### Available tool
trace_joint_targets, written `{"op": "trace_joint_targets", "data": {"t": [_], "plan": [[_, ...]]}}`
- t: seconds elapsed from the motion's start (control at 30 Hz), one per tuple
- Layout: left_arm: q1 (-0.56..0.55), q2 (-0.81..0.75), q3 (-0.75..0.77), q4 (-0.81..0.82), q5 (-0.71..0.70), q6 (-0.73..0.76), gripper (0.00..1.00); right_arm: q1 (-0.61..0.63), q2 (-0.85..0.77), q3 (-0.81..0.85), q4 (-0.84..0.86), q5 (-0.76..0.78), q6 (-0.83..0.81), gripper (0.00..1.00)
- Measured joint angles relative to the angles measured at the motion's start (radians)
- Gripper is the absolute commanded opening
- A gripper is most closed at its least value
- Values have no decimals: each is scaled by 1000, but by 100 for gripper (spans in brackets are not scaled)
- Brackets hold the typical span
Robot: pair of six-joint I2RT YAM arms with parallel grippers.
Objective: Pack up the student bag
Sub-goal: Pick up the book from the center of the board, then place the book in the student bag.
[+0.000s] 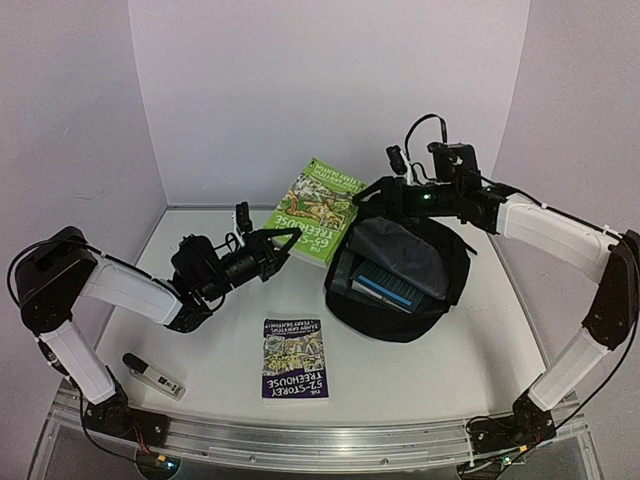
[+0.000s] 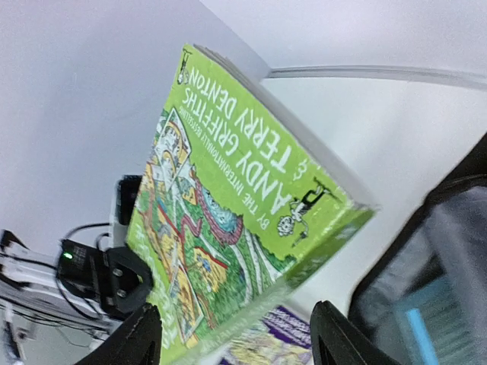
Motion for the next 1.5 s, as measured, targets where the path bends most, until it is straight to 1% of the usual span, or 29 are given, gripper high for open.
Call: {"op": "trace_joint_targets", "data": {"t": [0.17,0.27,0.37,0.5,0.67,0.77,0.83,1.0,1.07,1.13,1.2,1.37,1.5], "plan": [[1,-50,-98,-51,-13,-5,0,-5,-13,9,-227,252,-356,58],[1,-87,-130,-90,-15,-7,0,-5,-9,-6,-312,379,-505,54],[1,-107,-134,-108,-14,-8,0,-2,23,-7,-360,468,-605,52],[1,-127,-135,-125,-7,-7,0,9,95,-8,-385,547,-684,51],[1,-160,-138,-169,7,6,0,20,179,-8,-403,613,-745,59],[1,-178,-139,-195,24,16,0,23,219,-8,-406,644,-766,57],[1,-185,-139,-210,38,16,0,25,241,-7,-407,670,-778,50],[1,-186,-140,-234,103,16,0,25,286,-3,-409,742,-786,27],[1,-186,-145,-240,126,16,0,25,287,6,-413,765,-783,16],[-1,-186,-156,-240,140,16,0,25,287,22,-419,784,-782,0],[-1,-191,-171,-251,153,17,0,25,287,40,-427,796,-775,0],[-4,-220,-185,-350,176,37,0,24,275,76,-453,793,-762,0],[-13,-211,-184,-372,195,40,0,24,240,101,-473,770,-737,0]]}}
